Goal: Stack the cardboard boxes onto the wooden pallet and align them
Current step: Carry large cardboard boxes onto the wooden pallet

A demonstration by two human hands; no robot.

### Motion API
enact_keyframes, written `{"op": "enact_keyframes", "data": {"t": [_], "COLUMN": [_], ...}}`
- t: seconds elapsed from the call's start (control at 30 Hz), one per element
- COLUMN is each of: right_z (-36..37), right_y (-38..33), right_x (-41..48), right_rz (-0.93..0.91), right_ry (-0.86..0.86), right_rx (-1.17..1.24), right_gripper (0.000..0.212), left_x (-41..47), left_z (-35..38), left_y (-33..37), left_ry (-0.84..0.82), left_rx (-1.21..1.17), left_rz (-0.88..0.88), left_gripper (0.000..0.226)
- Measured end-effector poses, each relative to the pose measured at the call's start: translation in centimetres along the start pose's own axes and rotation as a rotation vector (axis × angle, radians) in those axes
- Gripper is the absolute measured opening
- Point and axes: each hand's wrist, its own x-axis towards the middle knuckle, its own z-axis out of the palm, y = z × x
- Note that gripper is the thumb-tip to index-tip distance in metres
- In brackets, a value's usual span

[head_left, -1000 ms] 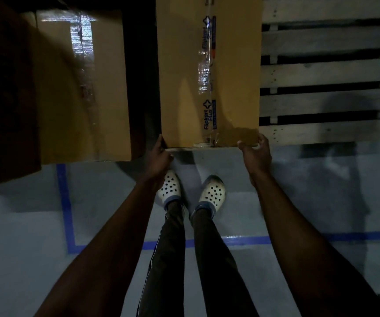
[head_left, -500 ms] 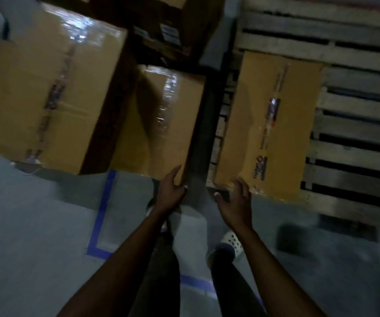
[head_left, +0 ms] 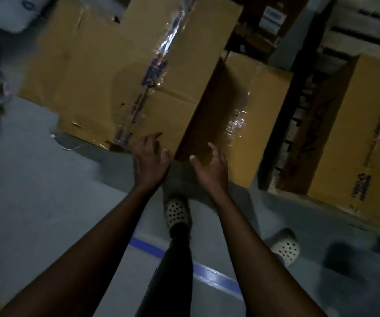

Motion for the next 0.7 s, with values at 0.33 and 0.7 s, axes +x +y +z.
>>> {"op": "enact_keyframes", "data": {"t": [0.33,0.7], "right_z": [10.8,10.8], "right_y": [-4.3,-4.7], "right_x": [1.3,-0.3], "right_rz": [0.304,0.410], "right_ry": [-0.048,0.070], "right_rx": [0.205,0.345], "right_gripper": [0.088,0.091], "left_x": [8.1,9.8], "left_z": [-8.4,-10.4], "left_y": [-9.1,-10.8], "left_ry": [0.133,0.110], "left_rx": [0.123,-0.362], "left_rz": [-0.141,-0.374], "left_gripper": [0.130,0.125]}}
